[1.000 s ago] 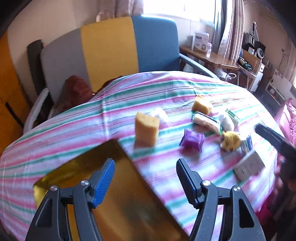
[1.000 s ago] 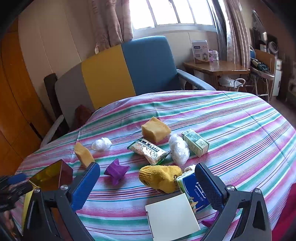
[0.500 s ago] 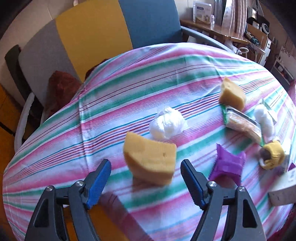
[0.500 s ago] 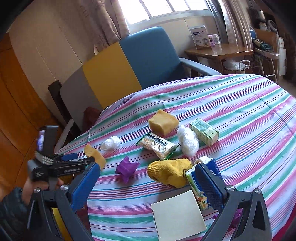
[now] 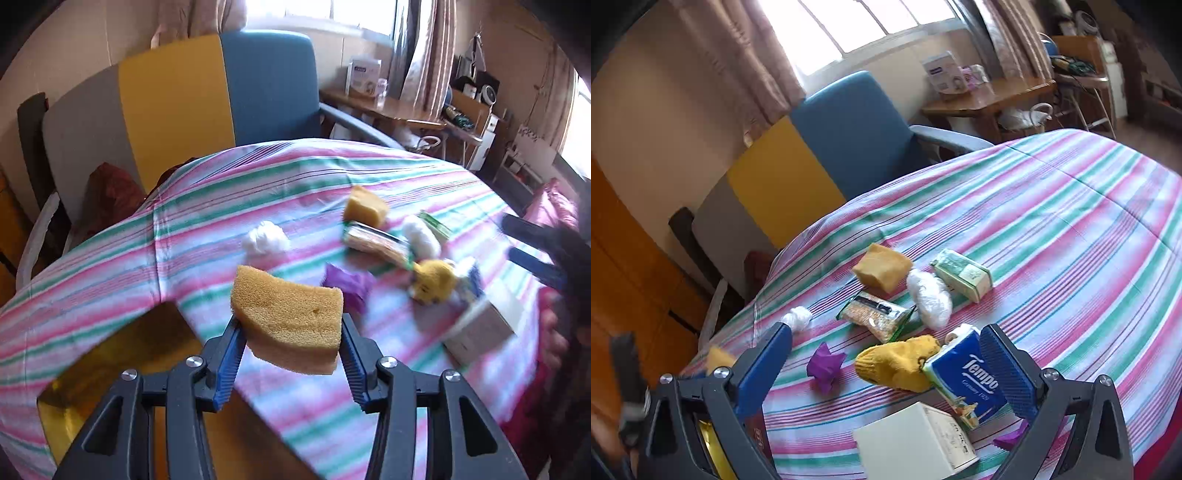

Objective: Organize objects
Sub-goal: 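Carry the sponge toward the gold tray with the left gripper while the right gripper grasps the white box, then lower the sponge into the gold tray and open the left gripper, then carry the white box into the gold tray beside the sponge, release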

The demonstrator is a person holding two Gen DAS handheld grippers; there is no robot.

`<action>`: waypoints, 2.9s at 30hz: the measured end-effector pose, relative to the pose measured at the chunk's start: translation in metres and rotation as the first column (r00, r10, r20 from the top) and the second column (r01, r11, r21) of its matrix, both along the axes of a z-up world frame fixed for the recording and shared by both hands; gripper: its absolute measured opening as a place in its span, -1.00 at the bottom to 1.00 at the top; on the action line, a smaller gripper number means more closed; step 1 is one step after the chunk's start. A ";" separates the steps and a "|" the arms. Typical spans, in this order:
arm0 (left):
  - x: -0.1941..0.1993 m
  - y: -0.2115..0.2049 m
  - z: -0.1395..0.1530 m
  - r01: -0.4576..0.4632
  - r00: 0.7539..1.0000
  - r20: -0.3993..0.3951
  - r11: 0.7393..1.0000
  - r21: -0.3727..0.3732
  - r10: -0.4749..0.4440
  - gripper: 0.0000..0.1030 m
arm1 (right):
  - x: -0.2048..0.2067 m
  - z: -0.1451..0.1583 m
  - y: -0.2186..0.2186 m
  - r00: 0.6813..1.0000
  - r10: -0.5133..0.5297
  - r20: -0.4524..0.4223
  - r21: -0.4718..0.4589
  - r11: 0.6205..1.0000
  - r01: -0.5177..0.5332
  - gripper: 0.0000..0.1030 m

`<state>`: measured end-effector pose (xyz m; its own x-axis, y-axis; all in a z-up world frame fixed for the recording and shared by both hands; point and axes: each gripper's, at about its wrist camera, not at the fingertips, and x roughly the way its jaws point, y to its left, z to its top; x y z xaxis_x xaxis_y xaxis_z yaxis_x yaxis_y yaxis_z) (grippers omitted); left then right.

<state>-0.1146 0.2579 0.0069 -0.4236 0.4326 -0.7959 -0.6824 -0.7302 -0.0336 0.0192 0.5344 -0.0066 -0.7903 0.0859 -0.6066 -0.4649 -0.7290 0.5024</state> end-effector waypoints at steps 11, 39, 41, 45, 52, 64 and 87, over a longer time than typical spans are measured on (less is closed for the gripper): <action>0.062 -0.094 0.012 -0.139 0.990 0.048 0.985 0.101 0.135 -0.03 | -0.009 -0.012 -0.013 0.988 0.092 0.121 -0.030 0.996 -0.089 0.89; -0.038 -0.260 -0.056 -0.507 0.854 0.138 0.862 0.001 0.502 -0.01 | 0.005 -0.026 -0.074 0.913 0.164 0.374 0.267 0.923 -0.276 -0.03; -0.051 -0.254 -0.056 -0.504 0.856 0.114 0.863 -0.027 0.504 0.00 | 0.005 -0.026 -0.075 0.912 0.172 0.372 0.264 0.923 -0.281 -0.03; -0.079 -0.248 -0.064 -0.516 0.851 0.067 0.853 -0.082 0.521 0.06 | 0.003 -0.028 -0.076 0.909 0.172 0.379 0.271 0.919 -0.287 -0.03; -0.091 -0.257 -0.065 -0.547 0.829 0.124 0.837 -0.019 0.545 0.58 | 0.000 -0.032 -0.078 0.901 0.170 0.398 0.281 0.913 -0.297 -0.03; 0.020 -0.274 -0.015 -0.554 0.831 0.009 0.827 0.093 0.556 0.59 | -0.001 -0.032 -0.079 0.904 0.157 0.398 0.301 0.908 -0.290 -0.03; 0.124 -0.251 -0.028 -0.645 0.760 -0.066 0.763 0.051 0.647 0.42 | -0.002 -0.034 -0.087 0.897 0.156 0.414 0.341 0.887 -0.312 -0.03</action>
<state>0.0098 0.0069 -0.0214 -0.6671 0.0533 -0.7431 -0.0508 -0.9984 -0.0259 0.0176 0.4473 -0.0408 -0.5449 0.2169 -0.8100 -0.3476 -0.9375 -0.0172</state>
